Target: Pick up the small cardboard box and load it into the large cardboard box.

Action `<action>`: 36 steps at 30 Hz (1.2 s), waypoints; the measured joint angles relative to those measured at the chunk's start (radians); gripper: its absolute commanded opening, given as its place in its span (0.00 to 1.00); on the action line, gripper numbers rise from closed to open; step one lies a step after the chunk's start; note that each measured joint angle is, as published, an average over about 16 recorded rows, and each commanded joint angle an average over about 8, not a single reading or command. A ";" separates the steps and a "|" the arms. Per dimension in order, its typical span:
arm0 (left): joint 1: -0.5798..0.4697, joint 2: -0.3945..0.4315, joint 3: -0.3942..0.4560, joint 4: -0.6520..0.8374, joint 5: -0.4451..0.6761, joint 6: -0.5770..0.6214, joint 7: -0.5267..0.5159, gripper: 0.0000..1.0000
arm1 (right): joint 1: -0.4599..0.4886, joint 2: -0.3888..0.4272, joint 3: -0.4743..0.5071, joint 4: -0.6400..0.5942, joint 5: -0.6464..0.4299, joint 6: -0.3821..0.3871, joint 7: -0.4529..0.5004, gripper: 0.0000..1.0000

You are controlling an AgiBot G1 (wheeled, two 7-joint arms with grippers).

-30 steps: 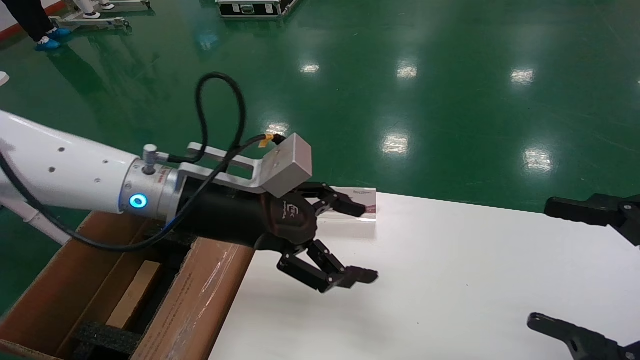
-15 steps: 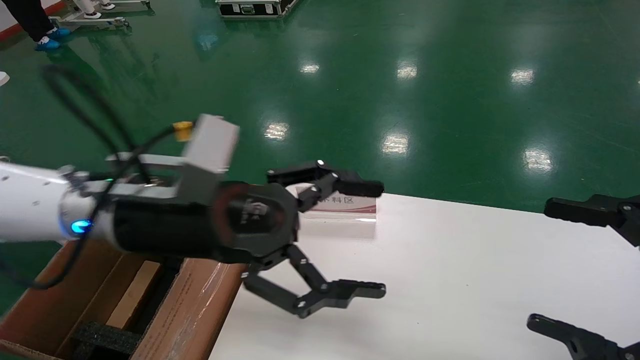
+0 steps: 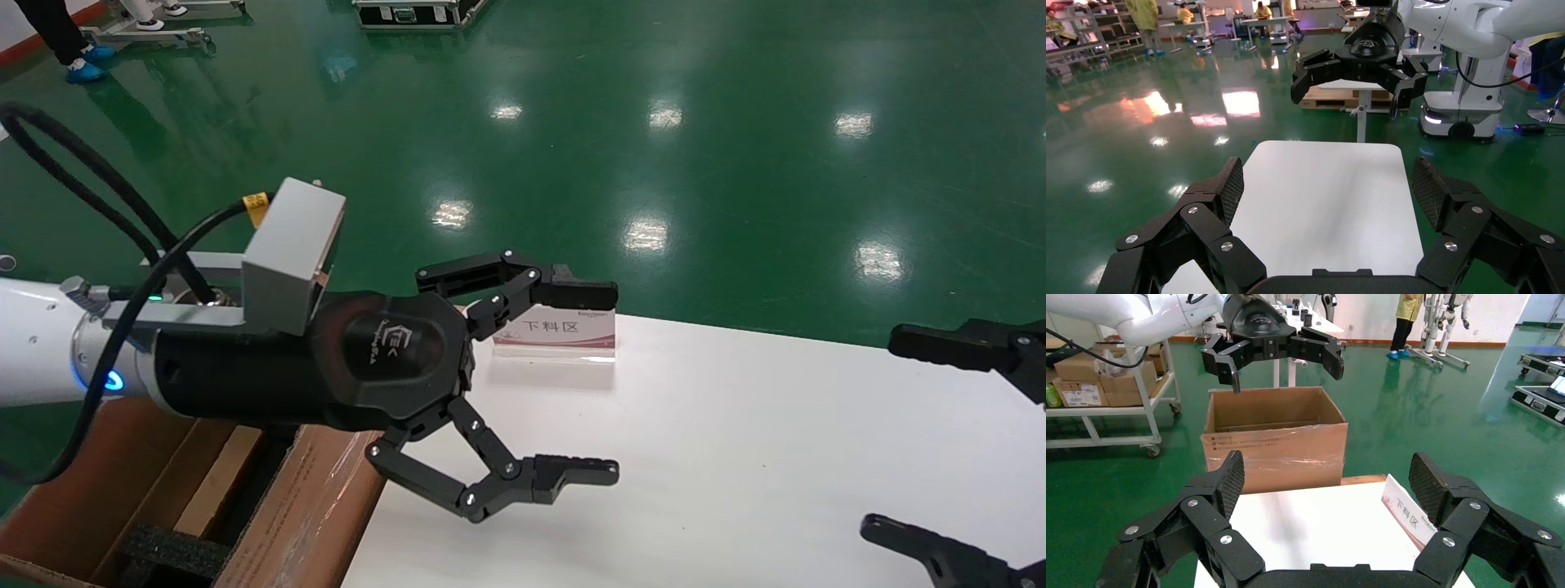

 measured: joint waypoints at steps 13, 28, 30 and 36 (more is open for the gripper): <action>0.001 0.000 0.000 0.000 -0.001 0.000 0.001 1.00 | -0.001 -0.001 0.004 0.001 -0.003 -0.001 0.002 1.00; 0.002 0.000 -0.002 0.001 -0.002 0.000 0.001 1.00 | -0.001 -0.002 0.005 0.001 -0.003 -0.002 0.003 1.00; 0.002 0.000 -0.001 0.001 -0.002 0.000 0.001 1.00 | -0.002 -0.002 0.005 0.001 -0.003 -0.002 0.003 1.00; 0.001 -0.001 -0.001 0.001 -0.002 0.000 0.001 1.00 | -0.002 -0.002 0.005 0.001 -0.003 -0.002 0.003 1.00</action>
